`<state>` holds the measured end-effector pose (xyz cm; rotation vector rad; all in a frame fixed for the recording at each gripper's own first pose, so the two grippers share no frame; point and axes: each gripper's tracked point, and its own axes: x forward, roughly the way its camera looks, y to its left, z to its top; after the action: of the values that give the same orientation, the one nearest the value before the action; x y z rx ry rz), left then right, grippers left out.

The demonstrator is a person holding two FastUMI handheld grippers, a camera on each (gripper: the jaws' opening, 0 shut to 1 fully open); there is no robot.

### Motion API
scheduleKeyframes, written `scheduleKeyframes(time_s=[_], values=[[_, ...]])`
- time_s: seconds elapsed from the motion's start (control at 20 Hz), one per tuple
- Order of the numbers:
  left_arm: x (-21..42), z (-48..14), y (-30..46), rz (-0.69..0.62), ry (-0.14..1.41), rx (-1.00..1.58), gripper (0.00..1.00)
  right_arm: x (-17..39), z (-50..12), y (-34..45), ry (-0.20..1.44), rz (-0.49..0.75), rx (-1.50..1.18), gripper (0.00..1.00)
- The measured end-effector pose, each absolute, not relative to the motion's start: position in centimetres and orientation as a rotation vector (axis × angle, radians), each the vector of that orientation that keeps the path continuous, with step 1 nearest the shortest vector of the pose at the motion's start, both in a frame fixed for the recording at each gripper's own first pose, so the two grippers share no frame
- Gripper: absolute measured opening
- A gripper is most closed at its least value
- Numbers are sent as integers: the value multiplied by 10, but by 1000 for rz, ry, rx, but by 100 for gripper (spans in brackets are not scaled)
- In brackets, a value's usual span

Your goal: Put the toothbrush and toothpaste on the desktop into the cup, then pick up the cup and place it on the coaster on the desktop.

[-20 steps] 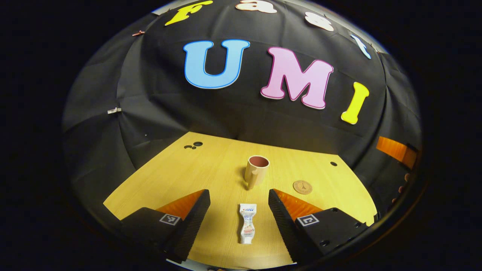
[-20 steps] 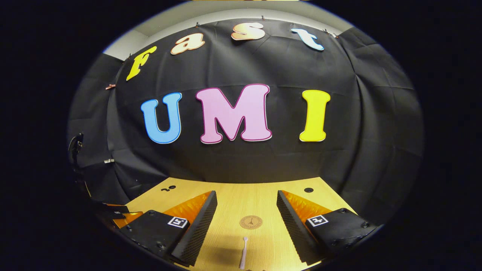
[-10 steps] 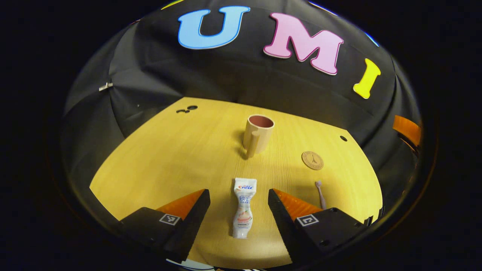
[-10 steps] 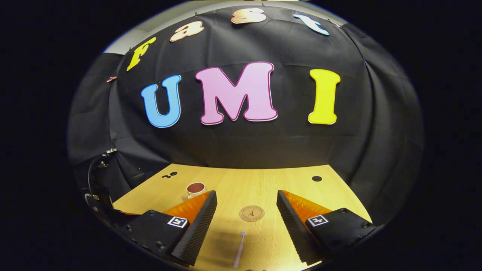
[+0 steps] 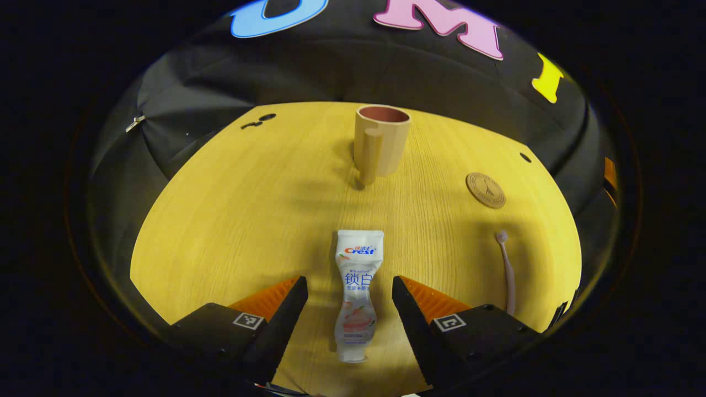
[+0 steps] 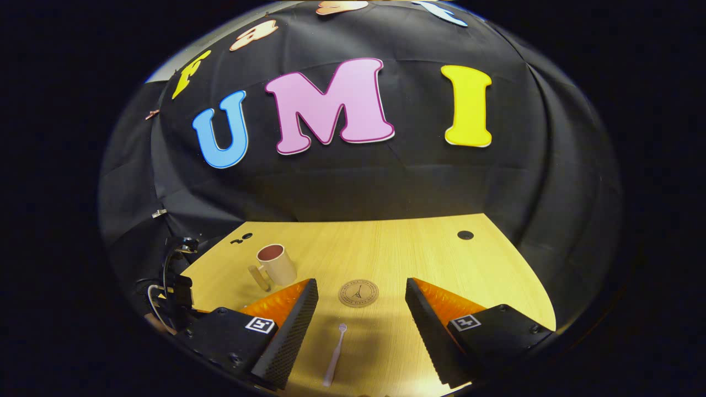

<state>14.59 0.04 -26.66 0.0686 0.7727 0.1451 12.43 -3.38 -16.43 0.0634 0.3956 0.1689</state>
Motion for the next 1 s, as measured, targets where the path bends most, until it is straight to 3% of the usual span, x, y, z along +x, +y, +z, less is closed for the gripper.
scheduleKeyframes(time_s=[0.3,0.5,0.65,0.75,1.0], values=[[156,-286,-1,126,847,83,93,121,-196,-50,480,125,58,98],[158,-287,-2,103,863,98,76,106,-221,-40,570,124,72,98],[158,-288,-5,111,869,93,57,97,-242,-31,638,130,39,99],[153,-287,-1,79,887,121,38,90,-254,-22,688,131,34,100],[157,-287,0,1,875,145,27,70,-292,4,853,149,76,99]])
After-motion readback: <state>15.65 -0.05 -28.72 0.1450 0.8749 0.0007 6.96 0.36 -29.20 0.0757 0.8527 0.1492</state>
